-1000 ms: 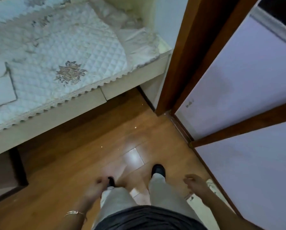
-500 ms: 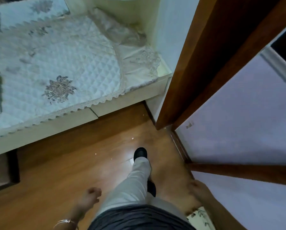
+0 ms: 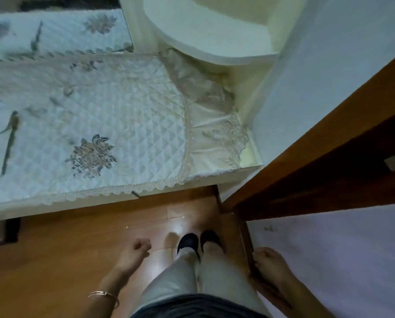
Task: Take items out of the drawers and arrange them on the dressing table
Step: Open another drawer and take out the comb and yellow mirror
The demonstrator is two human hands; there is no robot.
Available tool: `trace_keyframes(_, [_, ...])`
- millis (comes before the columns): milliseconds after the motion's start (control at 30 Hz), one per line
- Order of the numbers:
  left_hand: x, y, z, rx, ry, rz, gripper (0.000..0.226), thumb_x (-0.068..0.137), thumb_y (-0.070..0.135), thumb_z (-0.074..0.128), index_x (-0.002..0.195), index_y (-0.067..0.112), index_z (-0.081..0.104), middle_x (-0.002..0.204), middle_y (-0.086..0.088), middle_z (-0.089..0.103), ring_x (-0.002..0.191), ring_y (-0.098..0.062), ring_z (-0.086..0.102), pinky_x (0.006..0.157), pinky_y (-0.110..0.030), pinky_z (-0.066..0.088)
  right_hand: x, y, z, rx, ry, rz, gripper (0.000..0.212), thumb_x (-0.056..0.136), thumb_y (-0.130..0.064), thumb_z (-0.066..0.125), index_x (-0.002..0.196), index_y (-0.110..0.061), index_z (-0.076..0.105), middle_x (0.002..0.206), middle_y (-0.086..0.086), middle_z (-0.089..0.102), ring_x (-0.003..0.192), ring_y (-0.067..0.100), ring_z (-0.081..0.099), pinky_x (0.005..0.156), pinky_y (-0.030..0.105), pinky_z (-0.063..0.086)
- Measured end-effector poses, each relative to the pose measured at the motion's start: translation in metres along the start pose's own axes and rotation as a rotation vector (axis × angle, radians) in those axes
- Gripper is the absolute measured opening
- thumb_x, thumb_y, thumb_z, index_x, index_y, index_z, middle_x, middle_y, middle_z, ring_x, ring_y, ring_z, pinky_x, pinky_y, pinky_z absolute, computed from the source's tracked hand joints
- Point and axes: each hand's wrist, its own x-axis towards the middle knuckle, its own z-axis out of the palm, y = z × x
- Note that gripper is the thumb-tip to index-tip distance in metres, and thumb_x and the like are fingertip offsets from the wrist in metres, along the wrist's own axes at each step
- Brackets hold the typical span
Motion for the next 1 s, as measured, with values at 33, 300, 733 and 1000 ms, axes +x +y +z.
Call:
trace_keyframes(33, [0.001, -0.002, 0.005, -0.031, 0.022, -0.010, 0.027, 0.096, 0.019, 0.042, 0.070, 0.023, 0.046, 0.080, 0.004, 0.052, 0.075, -0.011, 0.050, 0.063, -0.018, 0.038, 0.006, -0.012, -0.003, -0.044, -0.024, -0.025, 0.014, 0.084, -0.017, 0.053, 0.074, -0.025, 0.059, 0.089, 0.006, 0.060, 0.086, 0.026, 0.058, 0.077, 0.037, 0.048])
trace_keyframes(300, [-0.019, -0.036, 0.043, -0.282, 0.130, -0.251, 0.012, 0.091, 0.020, 0.052, 0.081, 0.017, 0.057, 0.099, -0.011, 0.062, 0.082, -0.022, 0.058, 0.067, -0.028, 0.035, 0.040, -0.069, -0.018, -0.337, -0.154, -0.107, 0.025, 0.087, -0.017, 0.055, 0.066, -0.030, 0.057, 0.086, -0.001, 0.058, 0.090, 0.020, 0.058, 0.077, 0.027, 0.040])
trace_keyframes(733, [0.115, 0.045, 0.055, -0.593, 0.179, -0.133, 0.030, 0.093, 0.013, 0.049, 0.122, 0.015, 0.046, 0.110, -0.005, 0.055, 0.104, -0.022, 0.052, 0.096, -0.036, 0.041, 0.110, -0.152, 0.059, 0.150, -0.268, -0.008, 0.030, 0.092, -0.016, 0.051, 0.121, -0.010, 0.051, 0.120, 0.011, 0.055, 0.112, 0.025, 0.052, 0.075, 0.026, 0.045])
trace_keyframes(1000, [0.157, 0.059, 0.050, -1.050, 0.088, -0.121, 0.031, 0.092, 0.000, 0.026, 0.098, 0.010, 0.055, 0.087, -0.004, 0.056, 0.085, -0.010, 0.056, 0.082, -0.028, 0.047, 0.123, -0.166, 0.076, 0.652, -0.282, 0.106, 0.016, 0.092, -0.010, 0.049, 0.083, -0.021, 0.056, 0.102, -0.002, 0.059, 0.114, 0.015, 0.051, 0.085, 0.025, 0.044])
